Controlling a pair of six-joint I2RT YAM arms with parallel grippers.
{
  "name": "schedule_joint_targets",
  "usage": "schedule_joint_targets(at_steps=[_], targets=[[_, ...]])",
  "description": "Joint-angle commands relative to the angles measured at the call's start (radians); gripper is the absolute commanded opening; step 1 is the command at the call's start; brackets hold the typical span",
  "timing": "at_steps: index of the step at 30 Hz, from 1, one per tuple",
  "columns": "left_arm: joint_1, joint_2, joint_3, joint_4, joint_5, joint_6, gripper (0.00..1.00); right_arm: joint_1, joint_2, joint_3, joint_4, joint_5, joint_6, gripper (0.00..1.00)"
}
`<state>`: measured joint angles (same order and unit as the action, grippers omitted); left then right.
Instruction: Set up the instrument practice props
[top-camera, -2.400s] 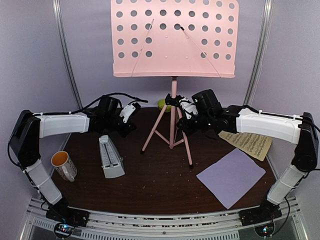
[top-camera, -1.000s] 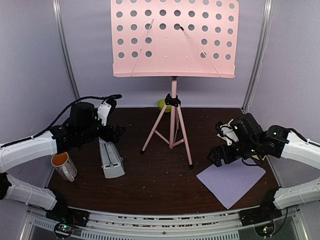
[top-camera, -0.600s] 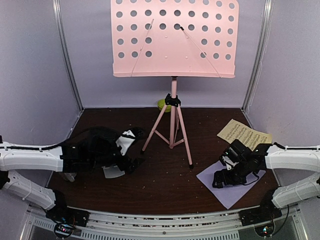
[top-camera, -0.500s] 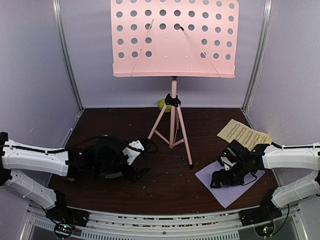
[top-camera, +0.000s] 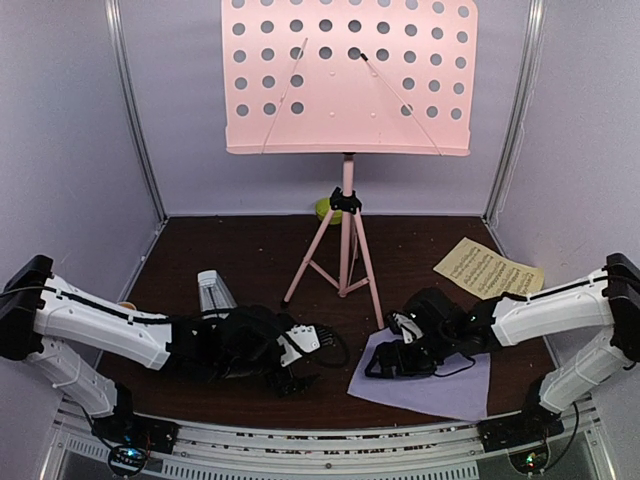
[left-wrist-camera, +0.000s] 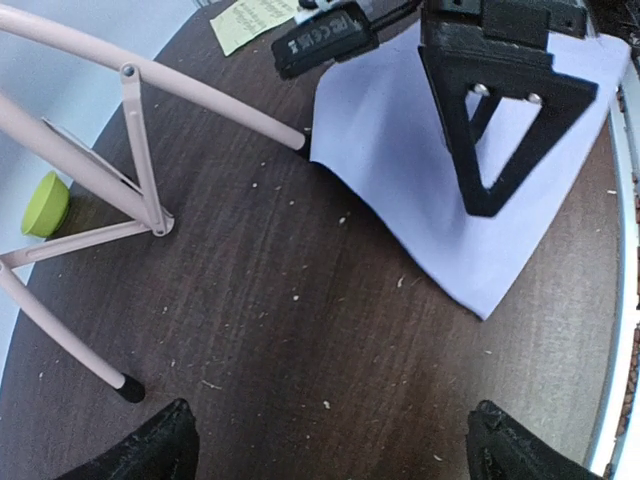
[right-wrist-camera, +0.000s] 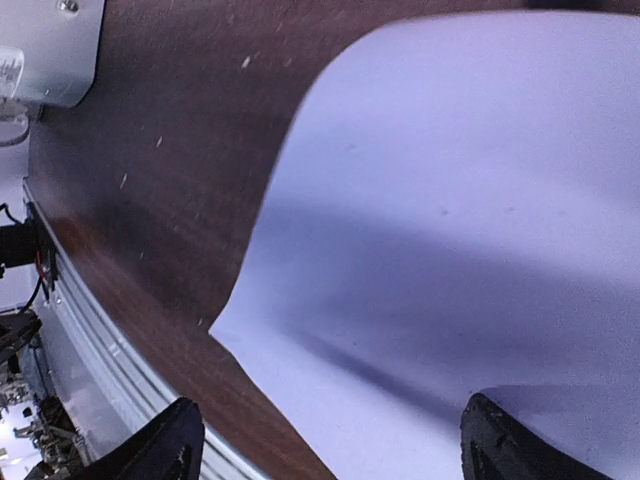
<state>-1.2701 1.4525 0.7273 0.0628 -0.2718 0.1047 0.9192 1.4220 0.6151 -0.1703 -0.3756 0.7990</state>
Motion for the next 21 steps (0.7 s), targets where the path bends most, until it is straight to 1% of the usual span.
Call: schedule_joint_targets(at_steps=[1, 3, 6, 9, 12, 16, 21], targets=[[-0.005, -0.012, -0.005, 0.103, 0.117, -0.097, 0.95, 0.061, -0.019, 0.002, 0.035, -0.026, 0.167, 0.89], [-0.005, -0.034, -0.023, 0.137, 0.148, -0.203, 0.94, 0.06, -0.083, -0.02, 0.037, 0.012, 0.198, 0.89], [-0.003, -0.054, -0.039, 0.195, 0.163, -0.354, 0.89, 0.054, -0.151, -0.015, -0.076, 0.085, 0.184, 0.9], [-0.003, -0.043, -0.018, 0.218, 0.203, -0.424, 0.82, 0.052, -0.217, -0.016, -0.159, 0.123, 0.182, 0.89], [-0.002, -0.003, 0.014, 0.212, 0.268, -0.468, 0.8, 0.051, -0.306, -0.038, -0.265, 0.162, 0.195, 0.86], [0.017, 0.062, 0.035, 0.241, 0.385, -0.556, 0.78, 0.052, -0.42, -0.104, -0.406, 0.211, 0.231, 0.77], [0.082, 0.142, 0.095, 0.247, 0.54, -0.664, 0.73, 0.051, -0.547, -0.234, -0.451, 0.23, 0.312, 0.63]])
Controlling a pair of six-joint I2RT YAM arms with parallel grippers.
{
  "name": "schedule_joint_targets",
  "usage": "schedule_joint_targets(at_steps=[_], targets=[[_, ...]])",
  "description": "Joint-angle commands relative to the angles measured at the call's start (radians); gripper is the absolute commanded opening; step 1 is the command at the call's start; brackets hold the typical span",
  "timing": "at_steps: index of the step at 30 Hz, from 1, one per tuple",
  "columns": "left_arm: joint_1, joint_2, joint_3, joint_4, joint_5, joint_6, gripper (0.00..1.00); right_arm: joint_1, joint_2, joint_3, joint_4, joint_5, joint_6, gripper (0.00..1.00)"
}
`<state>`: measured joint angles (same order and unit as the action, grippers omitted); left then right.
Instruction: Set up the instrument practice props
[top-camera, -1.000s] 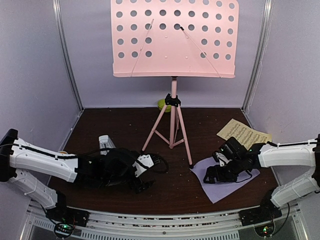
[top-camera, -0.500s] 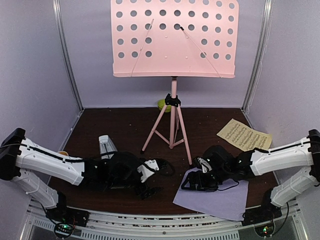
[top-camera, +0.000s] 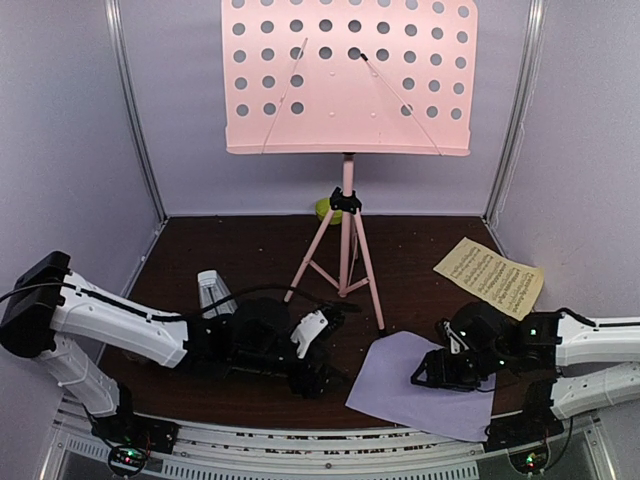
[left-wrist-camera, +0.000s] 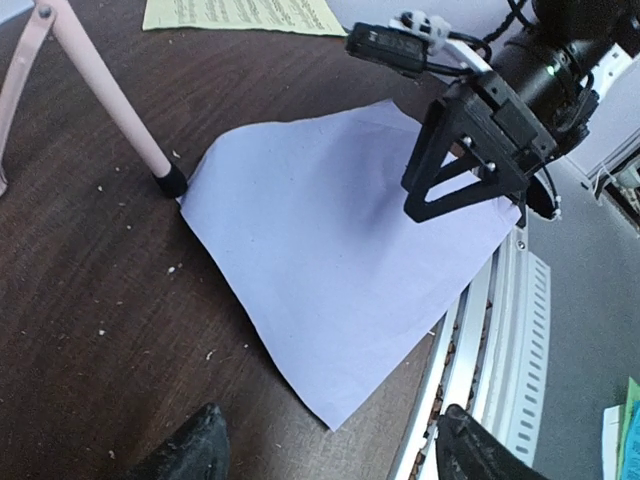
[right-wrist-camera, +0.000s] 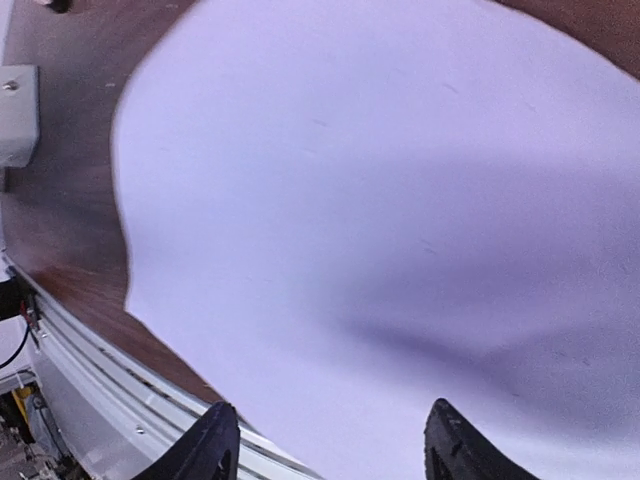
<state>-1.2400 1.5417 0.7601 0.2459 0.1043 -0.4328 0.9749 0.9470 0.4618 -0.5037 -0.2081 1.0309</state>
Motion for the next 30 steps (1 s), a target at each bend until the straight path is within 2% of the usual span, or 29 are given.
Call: schedule_joint_targets(at_steps=[1, 4, 6, 12, 18, 25, 30], targets=[[0.061, 0.073, 0.077, 0.068, 0.199, -0.138, 0.72, -0.005, -0.094, -0.098, -0.123, 0.074, 0.09, 0.6], [0.069, 0.126, 0.115, 0.047, 0.253, -0.151, 0.71, -0.008, -0.146, -0.142, -0.122, 0.109, 0.121, 0.52], [0.074, 0.17, 0.137, 0.037, 0.283, -0.168, 0.7, -0.009, -0.153, -0.163, -0.103, 0.12, 0.133, 0.5], [0.094, 0.294, 0.224, -0.012, 0.31, -0.203, 0.7, -0.01, -0.099, -0.186, -0.02, 0.12, 0.144, 0.49], [0.115, 0.389, 0.314, -0.098, 0.247, -0.206, 0.7, -0.01, -0.035, -0.183, 0.028, 0.126, 0.131, 0.49], [0.154, 0.39, 0.282, -0.025, 0.237, -0.265, 0.76, -0.009, -0.029, -0.175, 0.002, 0.13, 0.118, 0.49], [0.175, 0.391, 0.296, -0.065, 0.2, -0.262, 0.81, -0.01, -0.055, -0.176, -0.025, 0.134, 0.123, 0.48]])
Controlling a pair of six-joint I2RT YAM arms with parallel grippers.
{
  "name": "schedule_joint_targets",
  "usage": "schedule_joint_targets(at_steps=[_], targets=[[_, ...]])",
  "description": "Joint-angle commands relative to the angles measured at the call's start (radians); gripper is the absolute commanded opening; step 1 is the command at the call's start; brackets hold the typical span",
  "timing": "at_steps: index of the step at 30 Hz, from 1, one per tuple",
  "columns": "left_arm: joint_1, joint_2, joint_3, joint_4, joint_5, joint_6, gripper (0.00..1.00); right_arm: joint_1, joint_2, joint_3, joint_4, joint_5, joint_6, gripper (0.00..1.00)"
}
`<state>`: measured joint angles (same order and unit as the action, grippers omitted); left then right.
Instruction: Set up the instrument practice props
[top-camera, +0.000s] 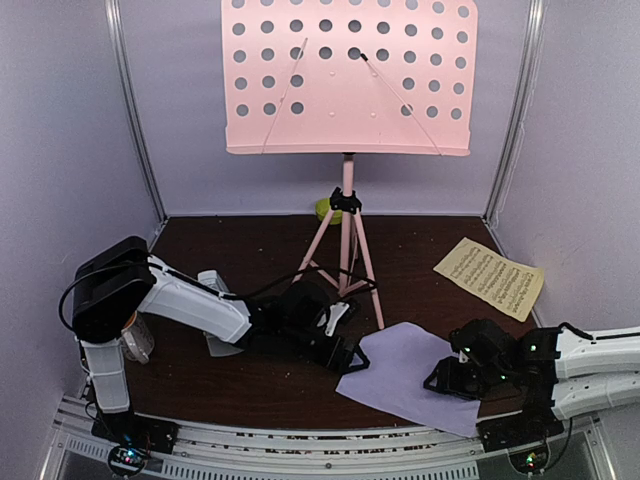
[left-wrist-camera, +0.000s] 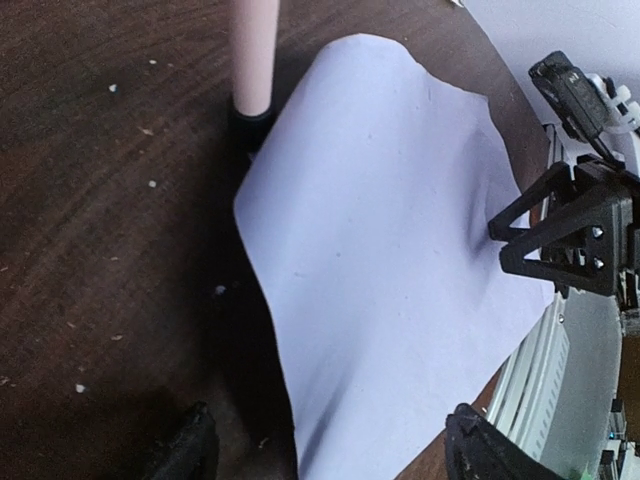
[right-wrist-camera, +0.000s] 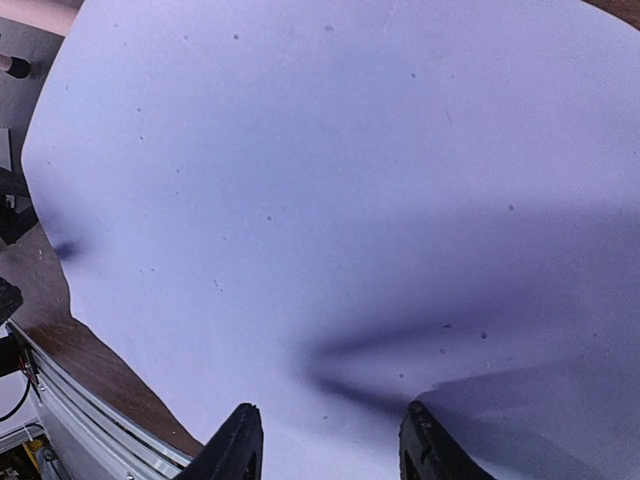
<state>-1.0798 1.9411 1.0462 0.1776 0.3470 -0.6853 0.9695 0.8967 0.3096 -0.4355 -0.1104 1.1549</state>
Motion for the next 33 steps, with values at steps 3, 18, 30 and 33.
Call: schedule_joint_targets(at_steps=[3, 18, 30, 33], targets=[[0.018, 0.027, 0.063, -0.032, -0.019, 0.022, 0.81, -0.005, -0.024, -0.031, -0.101, 0.038, 0.012, 0.48], [0.004, -0.077, 0.076, 0.026, 0.107, 0.106, 0.15, -0.004, -0.113, 0.0, -0.059, 0.098, 0.016, 0.52], [0.006, -0.328, 0.03, -0.075, 0.006, 0.132, 0.0, -0.002, -0.348, 0.15, -0.186, 0.238, -0.076, 0.67], [0.018, -0.354, 0.008, -0.134, -0.041, 0.112, 0.0, -0.004, -0.405, 0.144, -0.22, 0.279, -0.075, 0.67]])
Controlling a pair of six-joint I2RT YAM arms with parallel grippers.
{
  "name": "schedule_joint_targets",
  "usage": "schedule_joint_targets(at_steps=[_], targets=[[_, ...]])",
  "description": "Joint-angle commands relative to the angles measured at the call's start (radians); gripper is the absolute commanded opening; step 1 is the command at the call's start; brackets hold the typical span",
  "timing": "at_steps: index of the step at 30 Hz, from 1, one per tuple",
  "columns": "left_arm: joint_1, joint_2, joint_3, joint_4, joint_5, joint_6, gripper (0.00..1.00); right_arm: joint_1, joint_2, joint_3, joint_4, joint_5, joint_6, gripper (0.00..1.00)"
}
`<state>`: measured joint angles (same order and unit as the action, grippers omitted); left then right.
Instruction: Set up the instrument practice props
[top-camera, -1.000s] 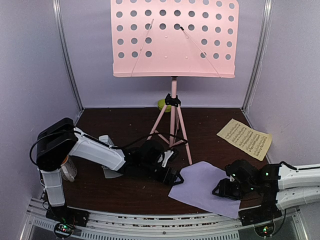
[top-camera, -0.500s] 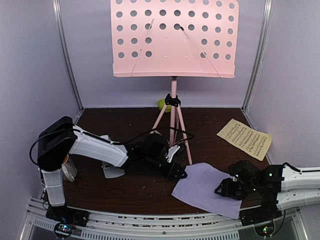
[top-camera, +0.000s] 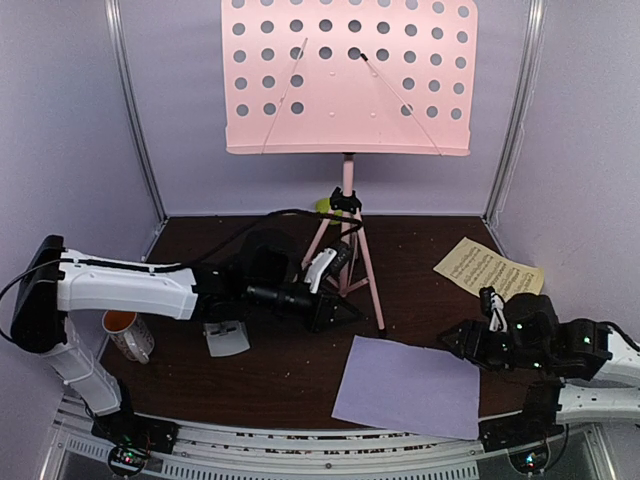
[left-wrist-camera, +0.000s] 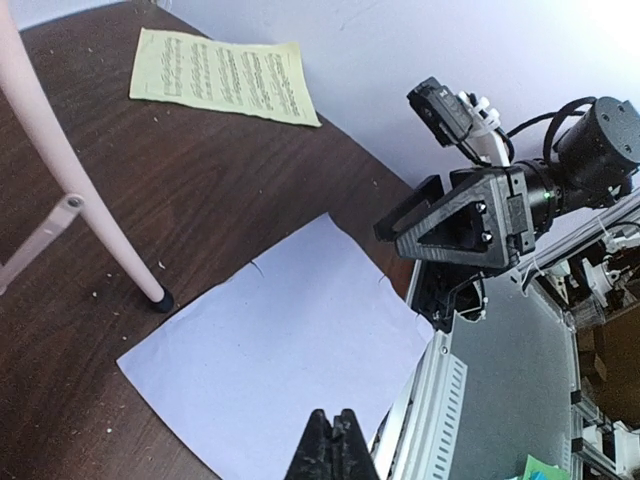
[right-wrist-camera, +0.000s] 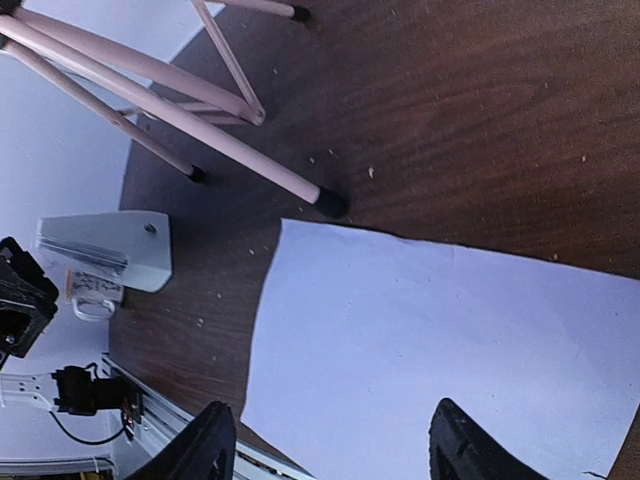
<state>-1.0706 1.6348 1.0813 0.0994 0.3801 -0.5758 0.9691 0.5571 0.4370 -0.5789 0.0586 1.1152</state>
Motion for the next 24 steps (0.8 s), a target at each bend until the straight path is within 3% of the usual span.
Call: schedule_joint_targets(at_steps=[1, 6, 8, 12, 24], targets=[[0.024, -0.027, -0.022, -0.087, -0.051, -0.013, 0.05, -0.005, -0.066, 0.011, -0.106, 0.114, -0.028, 0.65], [0.073, 0.07, -0.067, -0.083, 0.071, -0.101, 0.42, -0.006, 0.02, 0.017, -0.229, 0.048, -0.003, 0.58], [0.074, 0.089, -0.088, -0.047, 0.074, -0.137, 0.51, -0.005, 0.058, 0.008, -0.223, 0.017, -0.003, 0.58], [0.074, 0.137, -0.093, -0.025, 0.085, -0.163, 0.58, -0.005, 0.155, -0.012, -0.166, 0.005, -0.006, 0.54], [0.074, 0.277, -0.101, 0.077, 0.145, -0.276, 0.6, -0.005, 0.494, 0.0, -0.029, -0.061, -0.095, 0.42]])
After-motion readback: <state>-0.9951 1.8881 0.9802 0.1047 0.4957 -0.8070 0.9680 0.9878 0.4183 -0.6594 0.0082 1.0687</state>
